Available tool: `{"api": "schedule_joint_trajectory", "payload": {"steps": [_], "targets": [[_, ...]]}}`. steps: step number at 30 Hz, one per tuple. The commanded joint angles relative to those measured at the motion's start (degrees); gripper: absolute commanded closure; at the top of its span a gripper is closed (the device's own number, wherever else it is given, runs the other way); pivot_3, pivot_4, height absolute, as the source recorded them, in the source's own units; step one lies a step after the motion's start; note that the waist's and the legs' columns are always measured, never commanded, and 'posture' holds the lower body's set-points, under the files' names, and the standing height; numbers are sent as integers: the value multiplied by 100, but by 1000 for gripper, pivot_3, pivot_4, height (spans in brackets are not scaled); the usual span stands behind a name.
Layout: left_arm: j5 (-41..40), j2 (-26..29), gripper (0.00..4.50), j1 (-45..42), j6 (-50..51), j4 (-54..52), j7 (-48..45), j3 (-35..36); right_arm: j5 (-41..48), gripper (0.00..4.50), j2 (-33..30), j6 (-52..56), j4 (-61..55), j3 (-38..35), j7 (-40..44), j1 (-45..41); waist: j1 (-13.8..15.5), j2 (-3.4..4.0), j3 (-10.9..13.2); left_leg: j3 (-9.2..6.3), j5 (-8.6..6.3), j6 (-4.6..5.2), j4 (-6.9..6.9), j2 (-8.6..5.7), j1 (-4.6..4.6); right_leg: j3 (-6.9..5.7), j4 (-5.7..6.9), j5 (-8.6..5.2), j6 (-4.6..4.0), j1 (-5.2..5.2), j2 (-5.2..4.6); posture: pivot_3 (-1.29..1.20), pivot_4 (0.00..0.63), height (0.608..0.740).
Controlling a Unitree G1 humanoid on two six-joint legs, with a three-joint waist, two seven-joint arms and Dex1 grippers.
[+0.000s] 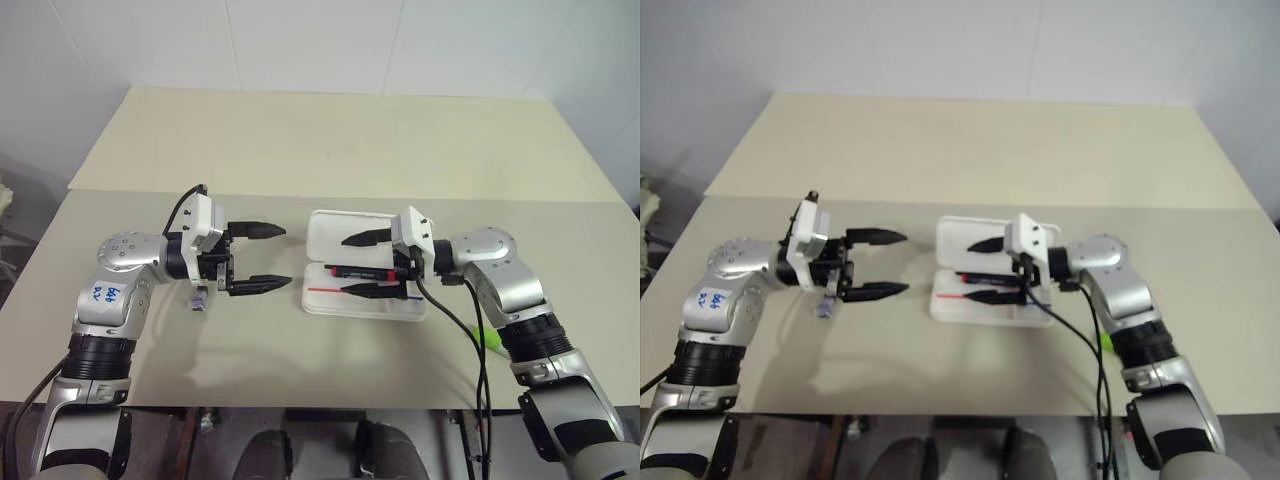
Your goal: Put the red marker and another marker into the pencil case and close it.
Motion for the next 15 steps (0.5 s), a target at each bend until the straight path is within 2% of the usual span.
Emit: {"api": "schedule_joint_trajectory", "payload": {"steps": [1, 9, 13, 15], "targets": [[-104, -2, 0, 23, -2, -215, -1, 35, 643, 43, -140, 693, -972, -349, -125, 233, 2, 0, 0, 0, -1, -1, 0, 0, -1, 0, 0, 0, 0, 0, 0, 0, 150, 740], [-241, 28, 0, 256, 195, -635, -55, -30, 1559, 43, -758, 1931, -2777, -1122, -857, 1504, 24, -1, 0, 0, -7, 1, -4, -1, 2, 0, -1, 0, 0, 0, 0, 0, 150, 740], [-215, -7, 0, 495, 129, -884, -75, -143, 1676, 43, -1098, 2195, -3474, -2348, -1626, 2882, 127, -2, 0, 1, -9, 3, -5, -1, 2, 2, -5, -1, -1, 1, -1, 0, 150, 740], [-207, -26, 0, 559, 114, -930, -70, -165, 1635, 43, -1159, 2161, -3610, -2735, -1883, 3317, 139, -3, 0, 2, -13, 6, -5, -3, 1, 3, -7, -1, -1, 2, -2, 0, 150, 740]]}}
